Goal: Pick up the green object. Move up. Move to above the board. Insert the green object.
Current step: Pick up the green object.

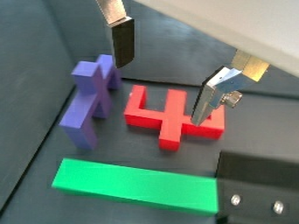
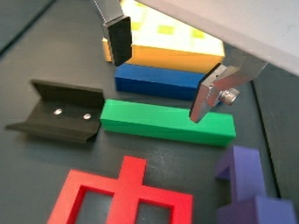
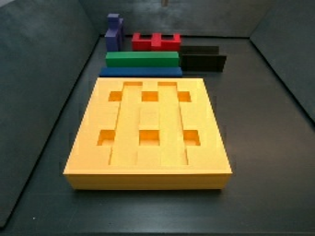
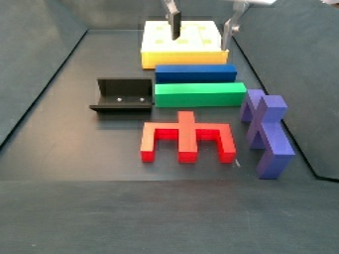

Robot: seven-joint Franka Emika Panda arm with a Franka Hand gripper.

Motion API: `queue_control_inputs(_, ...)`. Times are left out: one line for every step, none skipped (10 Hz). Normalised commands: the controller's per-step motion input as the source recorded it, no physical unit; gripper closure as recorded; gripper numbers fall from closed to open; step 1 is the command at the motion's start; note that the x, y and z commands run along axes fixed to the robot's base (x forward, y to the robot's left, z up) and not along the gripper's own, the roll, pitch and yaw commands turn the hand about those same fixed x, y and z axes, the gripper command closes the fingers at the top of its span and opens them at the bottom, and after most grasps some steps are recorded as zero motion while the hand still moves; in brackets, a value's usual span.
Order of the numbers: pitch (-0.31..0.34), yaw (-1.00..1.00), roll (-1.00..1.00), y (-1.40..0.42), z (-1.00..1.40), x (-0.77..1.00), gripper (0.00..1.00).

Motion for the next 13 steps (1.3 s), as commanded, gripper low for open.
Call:
queue_control_inputs(0.000,-1.00,0.00,-0.03,-0.33,0.00,0.00)
queue_control_inputs(0.000,-0.99,0.00,-0.12,-0.35,0.00,0.00)
queue_control_inputs(0.000,-0.97,0.00,-0.15,-0.33,0.00,0.00)
queue_control_inputs(-0.010,-0.92,0.00,-0.22,-0.31,0.00,0.00)
queue_control_inputs(-0.033,-0.92,0.00,-0.23,-0.33,0.00,0.00)
queue_control_inputs(-0.063,-0.93,-0.01,-0.20,-0.37,0.00,0.00)
queue_control_inputs(-0.154,-0.82,-0.06,-0.27,-0.41,-0.04,0.00)
queue_control_inputs(-0.179,-0.81,-0.07,-0.27,-0.45,-0.07,0.00)
queue_control_inputs(-0.174,-0.86,-0.08,-0.19,-0.45,-0.07,0.00)
queue_control_inputs(-0.131,-0.89,-0.11,-0.12,-0.42,-0.06,0.00)
queue_control_inputs(-0.021,-0.85,-0.13,-0.11,-0.39,-0.04,0.00)
queue_control_inputs(0.000,-0.68,-0.08,-0.11,-0.41,-0.26,0.00)
queue_control_inputs(0.010,-0.59,-0.08,-0.07,-0.43,-0.37,0.00)
